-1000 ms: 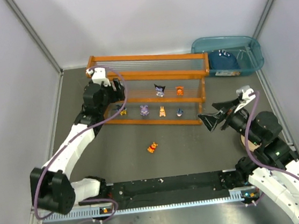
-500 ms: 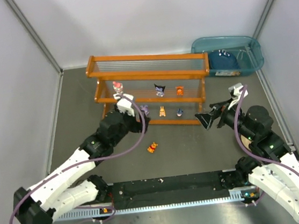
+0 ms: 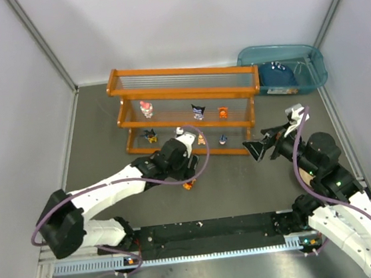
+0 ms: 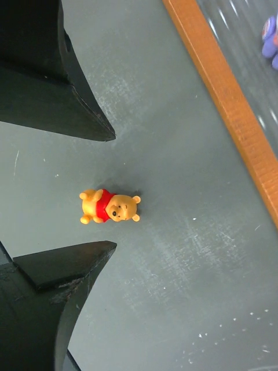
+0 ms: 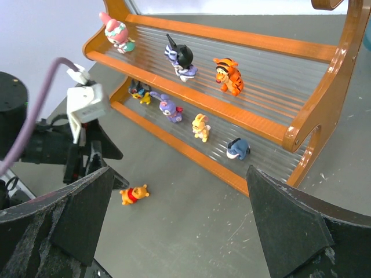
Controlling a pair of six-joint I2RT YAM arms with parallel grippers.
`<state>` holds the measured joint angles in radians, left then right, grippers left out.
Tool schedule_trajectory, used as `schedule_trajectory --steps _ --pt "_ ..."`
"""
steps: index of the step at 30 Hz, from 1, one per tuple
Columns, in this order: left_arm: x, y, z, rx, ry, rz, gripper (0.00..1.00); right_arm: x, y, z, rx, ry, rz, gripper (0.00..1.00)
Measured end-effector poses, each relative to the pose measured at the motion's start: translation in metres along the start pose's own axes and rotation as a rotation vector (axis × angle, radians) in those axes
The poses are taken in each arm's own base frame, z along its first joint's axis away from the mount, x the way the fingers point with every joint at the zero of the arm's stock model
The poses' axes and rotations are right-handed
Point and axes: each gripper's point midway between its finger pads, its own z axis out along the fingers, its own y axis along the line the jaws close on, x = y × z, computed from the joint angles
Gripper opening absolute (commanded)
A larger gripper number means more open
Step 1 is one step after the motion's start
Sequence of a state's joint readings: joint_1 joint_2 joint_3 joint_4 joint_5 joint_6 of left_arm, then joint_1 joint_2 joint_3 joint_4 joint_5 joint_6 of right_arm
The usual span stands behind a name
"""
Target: Place and organize the plastic toys onto the shelf
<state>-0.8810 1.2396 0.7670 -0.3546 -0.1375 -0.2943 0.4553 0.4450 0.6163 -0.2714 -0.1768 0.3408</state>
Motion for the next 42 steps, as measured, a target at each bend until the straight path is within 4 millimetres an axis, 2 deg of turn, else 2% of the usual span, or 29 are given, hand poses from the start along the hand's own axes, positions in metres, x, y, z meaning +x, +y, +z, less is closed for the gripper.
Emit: schedule_trajectory --steps 6,13,21,32,42 --pt "0.006 -0.011 0.024 0.017 0.126 0.068 0.67 -0.001 0.001 -0.002 -0.002 -0.005 -0.001 0.99" --pt "0.014 -0.024 0.039 0.025 0.219 0.145 0.65 -0.004 0.0 -0.004 0.006 -0.019 -0.003 0.99" --pt "0.041 -0.02 0.044 -0.001 0.333 0.164 0.63 -0.004 -0.001 -0.004 0.01 -0.023 -0.003 0.99" --pt "0.051 -0.017 0.046 -0.015 0.375 0.161 0.54 -0.005 -0.001 -0.005 0.011 -0.027 -0.004 0.99" --pt "0.055 -0.017 0.048 -0.021 0.39 0.152 0.35 -0.007 0.0 -0.007 0.007 -0.037 -0.006 0.99"
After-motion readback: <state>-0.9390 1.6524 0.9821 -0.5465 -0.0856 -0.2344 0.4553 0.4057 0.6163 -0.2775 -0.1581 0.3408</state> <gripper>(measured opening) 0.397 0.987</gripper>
